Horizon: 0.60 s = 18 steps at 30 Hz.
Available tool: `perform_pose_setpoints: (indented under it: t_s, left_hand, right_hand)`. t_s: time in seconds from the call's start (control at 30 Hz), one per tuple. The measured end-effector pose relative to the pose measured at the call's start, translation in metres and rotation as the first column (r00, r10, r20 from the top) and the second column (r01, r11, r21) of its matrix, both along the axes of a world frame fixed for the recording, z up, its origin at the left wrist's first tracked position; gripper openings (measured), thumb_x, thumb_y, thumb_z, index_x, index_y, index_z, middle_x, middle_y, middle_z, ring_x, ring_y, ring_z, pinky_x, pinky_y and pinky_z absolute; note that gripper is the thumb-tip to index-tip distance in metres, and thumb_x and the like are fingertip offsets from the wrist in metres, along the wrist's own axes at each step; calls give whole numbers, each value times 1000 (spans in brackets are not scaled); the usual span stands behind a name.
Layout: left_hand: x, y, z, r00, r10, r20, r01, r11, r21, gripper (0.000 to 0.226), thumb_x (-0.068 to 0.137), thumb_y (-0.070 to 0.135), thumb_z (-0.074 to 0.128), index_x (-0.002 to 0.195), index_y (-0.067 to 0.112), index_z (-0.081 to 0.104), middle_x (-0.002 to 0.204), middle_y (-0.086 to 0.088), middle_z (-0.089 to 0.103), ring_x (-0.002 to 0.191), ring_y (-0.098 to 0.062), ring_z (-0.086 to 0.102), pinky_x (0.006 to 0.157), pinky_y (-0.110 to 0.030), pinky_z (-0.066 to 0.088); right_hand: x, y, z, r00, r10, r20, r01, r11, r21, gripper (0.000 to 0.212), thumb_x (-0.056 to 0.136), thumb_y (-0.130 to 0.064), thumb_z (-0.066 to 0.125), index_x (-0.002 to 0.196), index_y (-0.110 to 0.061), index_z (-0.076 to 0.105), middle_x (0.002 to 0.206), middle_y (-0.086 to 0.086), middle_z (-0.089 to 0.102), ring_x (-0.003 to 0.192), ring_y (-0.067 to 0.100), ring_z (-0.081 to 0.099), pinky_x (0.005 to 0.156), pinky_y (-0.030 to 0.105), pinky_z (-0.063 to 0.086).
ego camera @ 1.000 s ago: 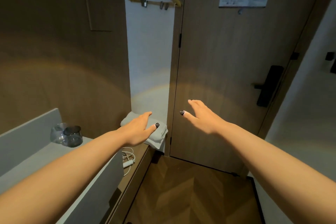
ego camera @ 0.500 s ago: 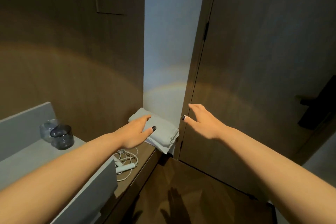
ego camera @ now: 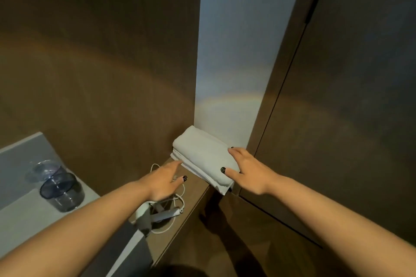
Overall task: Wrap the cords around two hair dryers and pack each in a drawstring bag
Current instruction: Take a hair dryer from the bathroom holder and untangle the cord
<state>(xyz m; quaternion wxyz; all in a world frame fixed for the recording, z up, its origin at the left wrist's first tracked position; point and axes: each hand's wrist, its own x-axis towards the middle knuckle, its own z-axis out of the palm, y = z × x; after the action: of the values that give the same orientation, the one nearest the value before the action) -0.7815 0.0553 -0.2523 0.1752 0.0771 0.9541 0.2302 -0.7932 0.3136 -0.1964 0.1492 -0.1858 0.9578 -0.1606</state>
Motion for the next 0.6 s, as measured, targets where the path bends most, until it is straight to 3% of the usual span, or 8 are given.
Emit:
perform_pose_setpoints:
  t_s: [0.23, 0.4, 0.47, 0.57, 0.6]
  left_hand:
    - [-61, -14, -47, 978, 180, 109, -183, 983, 25, 66, 98, 34, 50, 152, 12, 19, 148, -13, 43, 134, -25, 43, 106, -31, 36]
    - [-86, -20, -100, 932, 298, 205, -295, 954, -46, 65, 91, 30, 59, 144, 6, 30, 128, -16, 55, 103, -23, 59, 81, -32, 48]
    - [-90, -23, -125, 915, 349, 201, -337, 937, -90, 61, 90, 34, 59, 140, 8, 34, 131, -12, 53, 110, -20, 55, 89, -28, 45]
    - [-95, -18, -142, 852, 391, 349, -384, 919, -92, 81, 83, 60, 61, 131, -2, 41, 130, -21, 50, 119, -33, 51, 97, -34, 38]
    - [-99, -16, -147, 822, 426, 378, -426, 900, -91, 70, 88, 48, 63, 129, -5, 43, 131, -24, 49, 120, -36, 50, 97, -36, 38]
  right_hand:
    - [-66, -19, -46, 993, 44, 107, -44, 999, -7, 70, 101, -43, 40, 155, -13, 7, 162, 2, 7, 148, 21, 13, 119, 33, 17]
    - [-113, -31, -71, 987, 124, 103, -129, 991, 39, 66, 99, -41, 47, 152, -12, 21, 159, 5, 22, 143, 24, 27, 114, 35, 28]
    - [-134, -35, -81, 982, 154, 112, -159, 986, 42, 67, 98, -43, 48, 152, -13, 22, 159, 5, 23, 143, 23, 27, 114, 35, 27]
    - [-165, -42, -97, 959, 210, 192, -218, 976, 22, 69, 99, -44, 46, 154, -17, 14, 162, 1, 15, 147, 20, 19, 116, 35, 21]
    - [-174, -44, -102, 948, 236, 212, -245, 969, 16, 69, 99, -43, 46, 154, -18, 13, 162, 0, 13, 147, 20, 18, 116, 35, 21]
